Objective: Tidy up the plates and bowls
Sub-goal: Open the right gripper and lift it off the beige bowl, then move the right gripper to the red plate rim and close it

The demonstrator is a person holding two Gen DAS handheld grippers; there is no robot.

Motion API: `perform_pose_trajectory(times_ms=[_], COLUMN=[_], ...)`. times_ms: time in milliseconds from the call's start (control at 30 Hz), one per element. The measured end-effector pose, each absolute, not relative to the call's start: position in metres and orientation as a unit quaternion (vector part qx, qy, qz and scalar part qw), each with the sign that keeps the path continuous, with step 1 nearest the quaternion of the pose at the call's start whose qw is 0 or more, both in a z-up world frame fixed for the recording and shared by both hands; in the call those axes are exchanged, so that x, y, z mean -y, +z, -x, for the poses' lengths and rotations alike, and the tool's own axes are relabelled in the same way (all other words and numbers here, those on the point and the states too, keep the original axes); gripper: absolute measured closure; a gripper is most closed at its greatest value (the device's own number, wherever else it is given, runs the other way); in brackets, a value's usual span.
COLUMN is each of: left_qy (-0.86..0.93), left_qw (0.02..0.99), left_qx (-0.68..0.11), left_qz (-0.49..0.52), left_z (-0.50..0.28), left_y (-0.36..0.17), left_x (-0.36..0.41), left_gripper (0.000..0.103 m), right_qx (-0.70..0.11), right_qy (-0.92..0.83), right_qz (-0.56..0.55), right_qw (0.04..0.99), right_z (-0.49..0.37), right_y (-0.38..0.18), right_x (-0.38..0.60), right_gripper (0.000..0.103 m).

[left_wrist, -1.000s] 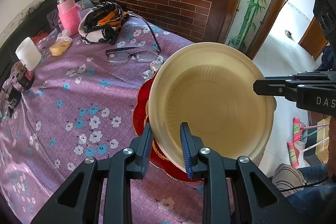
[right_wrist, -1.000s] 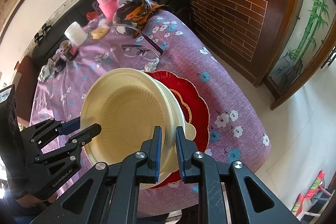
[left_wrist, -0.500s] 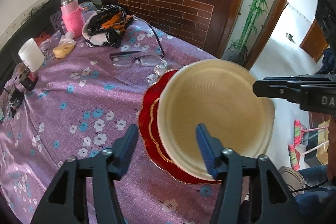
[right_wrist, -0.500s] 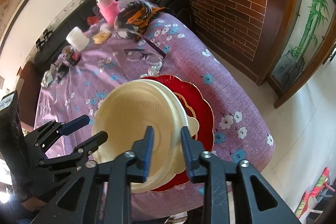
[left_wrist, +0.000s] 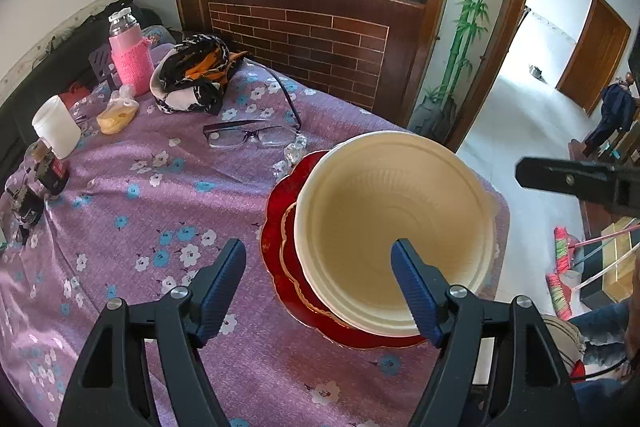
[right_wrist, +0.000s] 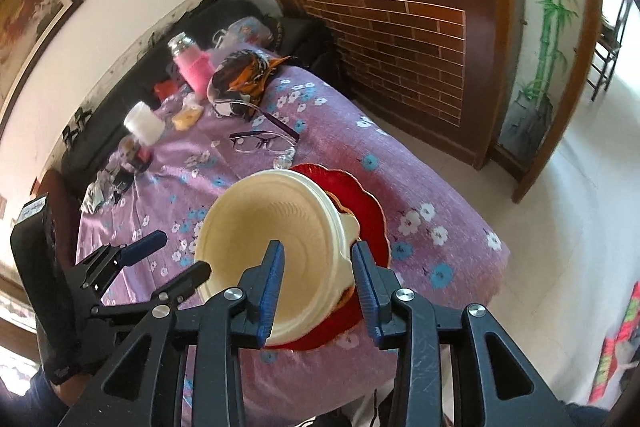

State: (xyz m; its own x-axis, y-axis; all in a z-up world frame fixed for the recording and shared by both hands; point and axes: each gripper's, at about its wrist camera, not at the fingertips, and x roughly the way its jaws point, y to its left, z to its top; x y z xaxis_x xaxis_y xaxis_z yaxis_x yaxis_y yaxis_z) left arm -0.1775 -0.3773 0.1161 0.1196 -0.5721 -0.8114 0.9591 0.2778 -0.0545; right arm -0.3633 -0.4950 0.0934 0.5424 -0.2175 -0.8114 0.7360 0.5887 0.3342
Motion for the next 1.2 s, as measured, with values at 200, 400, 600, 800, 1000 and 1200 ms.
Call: perform_pose_trajectory(times_ms=[200, 400, 600, 800, 1000, 1200], left_qy=[-0.559, -0.568, -0.565, -0.553, -0.538, -0.513], left_qw=[0.699, 0.698, 0.705, 0.714, 0.719, 0.726], left_qx=[-0.372, -0.366, -0.368, -0.378, -0.396, -0.418], left_qz=[-0.246, -0.236, -0.219, -0.204, -0.195, -0.186], left_z=[0.179, 0.176, 0.165, 0.152, 0.141, 0.124], left_y=[0.124, 0.132, 0.139, 0.139, 0.133, 0.123], left_x=[0.370, 0.359, 0.348, 0.336, 0.323, 0.309], left_gripper=[0.029, 0.029, 0.029, 0.029, 0.029, 0.029], right_qx=[-0.363, -0.355, -0.347, -0.345, -0.346, -0.348], right_qy=[-0.321, -0.336, -0.351, -0.358, -0.354, -0.345], right_qz=[-0.357, -0.368, -0.381, -0.395, -0.407, -0.424], right_qw=[0.798, 0.791, 0.782, 0.773, 0.768, 0.762], right_z=[0.384, 0.395, 0.408, 0.420, 0.423, 0.422], right_y=[0.096, 0.100, 0.101, 0.097, 0.091, 0.084], right_x=[0.486, 0.477, 0.471, 0.465, 0.463, 0.466], right_gripper=[0.065, 0.065, 0.062, 0.062, 0.062, 0.061])
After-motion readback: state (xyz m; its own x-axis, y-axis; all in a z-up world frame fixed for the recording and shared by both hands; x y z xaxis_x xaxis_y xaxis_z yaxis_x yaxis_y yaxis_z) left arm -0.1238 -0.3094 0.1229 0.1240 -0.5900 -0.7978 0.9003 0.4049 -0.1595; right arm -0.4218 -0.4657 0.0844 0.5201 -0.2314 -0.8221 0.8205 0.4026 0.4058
